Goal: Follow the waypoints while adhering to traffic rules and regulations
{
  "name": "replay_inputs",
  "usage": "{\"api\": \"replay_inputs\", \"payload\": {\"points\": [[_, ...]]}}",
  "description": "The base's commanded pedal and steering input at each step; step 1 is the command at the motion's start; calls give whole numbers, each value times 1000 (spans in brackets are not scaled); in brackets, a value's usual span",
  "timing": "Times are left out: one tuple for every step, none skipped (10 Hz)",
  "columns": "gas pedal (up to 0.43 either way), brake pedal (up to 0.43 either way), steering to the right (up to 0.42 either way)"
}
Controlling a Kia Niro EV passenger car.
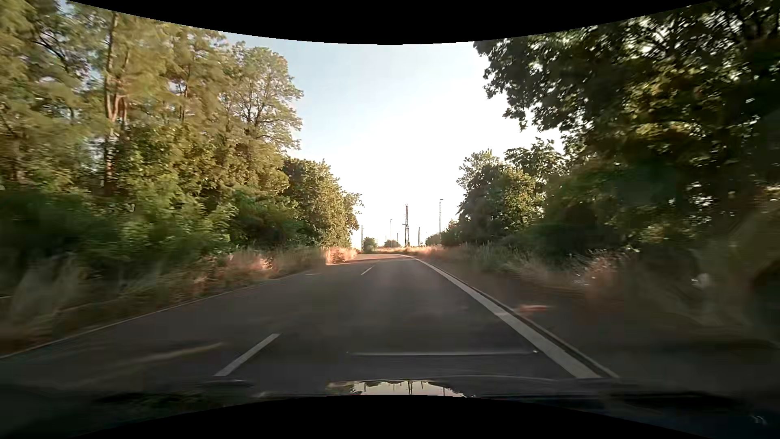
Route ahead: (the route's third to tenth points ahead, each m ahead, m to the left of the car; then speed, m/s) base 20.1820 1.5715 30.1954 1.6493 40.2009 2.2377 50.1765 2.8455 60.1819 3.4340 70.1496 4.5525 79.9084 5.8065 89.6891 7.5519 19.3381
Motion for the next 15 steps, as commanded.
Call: {"api": "replay_inputs", "payload": {"points": [[240,0,-1],[240,0,-1],[240,0,-1],[240,0,-1],[240,0,-1],[240,0,-1],[240,0,-2],[240,0,-4],[240,0,-5],[240,0,-5],[240,0,-5],[240,0,-5],[240,0,-5],[240,0,-6],[240,0,-6]]}}
